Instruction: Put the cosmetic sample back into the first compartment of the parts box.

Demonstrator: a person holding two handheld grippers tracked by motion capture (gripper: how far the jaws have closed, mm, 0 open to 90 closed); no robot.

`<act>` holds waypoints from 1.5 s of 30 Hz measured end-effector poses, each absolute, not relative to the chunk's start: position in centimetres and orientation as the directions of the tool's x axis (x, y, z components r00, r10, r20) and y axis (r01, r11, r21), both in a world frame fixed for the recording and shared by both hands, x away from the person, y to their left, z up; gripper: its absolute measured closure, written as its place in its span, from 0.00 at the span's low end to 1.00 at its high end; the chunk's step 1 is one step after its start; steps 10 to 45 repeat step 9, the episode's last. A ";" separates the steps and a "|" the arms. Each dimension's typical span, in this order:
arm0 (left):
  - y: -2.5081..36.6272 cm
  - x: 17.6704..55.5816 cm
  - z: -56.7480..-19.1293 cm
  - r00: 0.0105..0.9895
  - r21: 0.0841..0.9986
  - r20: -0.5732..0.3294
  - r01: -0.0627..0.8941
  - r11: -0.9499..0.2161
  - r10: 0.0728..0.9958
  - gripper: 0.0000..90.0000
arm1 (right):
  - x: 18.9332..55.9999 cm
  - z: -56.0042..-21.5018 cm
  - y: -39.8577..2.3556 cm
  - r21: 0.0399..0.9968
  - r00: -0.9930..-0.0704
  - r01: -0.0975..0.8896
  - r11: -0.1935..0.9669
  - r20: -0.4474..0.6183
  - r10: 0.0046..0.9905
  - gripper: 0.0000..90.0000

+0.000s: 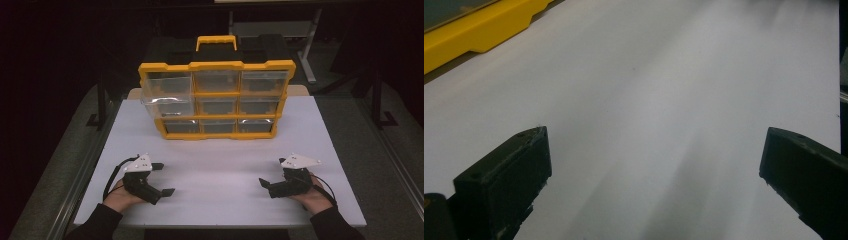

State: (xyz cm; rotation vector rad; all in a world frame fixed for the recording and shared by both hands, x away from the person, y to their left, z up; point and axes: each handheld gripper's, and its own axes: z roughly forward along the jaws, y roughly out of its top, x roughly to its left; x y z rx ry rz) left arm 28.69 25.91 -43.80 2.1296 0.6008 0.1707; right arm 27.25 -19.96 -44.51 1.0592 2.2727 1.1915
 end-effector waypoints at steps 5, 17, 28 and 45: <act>25.9 28.7 -43.9 0.873 0.796 -0.095 0.356 -0.490 0.479 0.00 | 27.0 -44.8 -19.9 0.807 -0.662 0.451 0.381 0.016 0.749 0.00; 25.9 28.7 -43.9 0.870 0.794 -0.095 0.359 -0.491 0.483 0.00 | 27.0 -45.0 -19.7 0.800 -0.668 0.455 0.392 0.015 0.744 0.00; 25.9 28.7 -43.9 0.870 0.794 -0.095 0.359 -0.491 0.483 0.00 | 27.0 -45.0 -19.7 0.800 -0.668 0.455 0.392 0.015 0.744 0.00; 25.9 28.7 -43.9 0.870 0.794 -0.095 0.359 -0.491 0.483 0.00 | 27.0 -45.0 -19.7 0.800 -0.668 0.455 0.392 0.015 0.744 0.00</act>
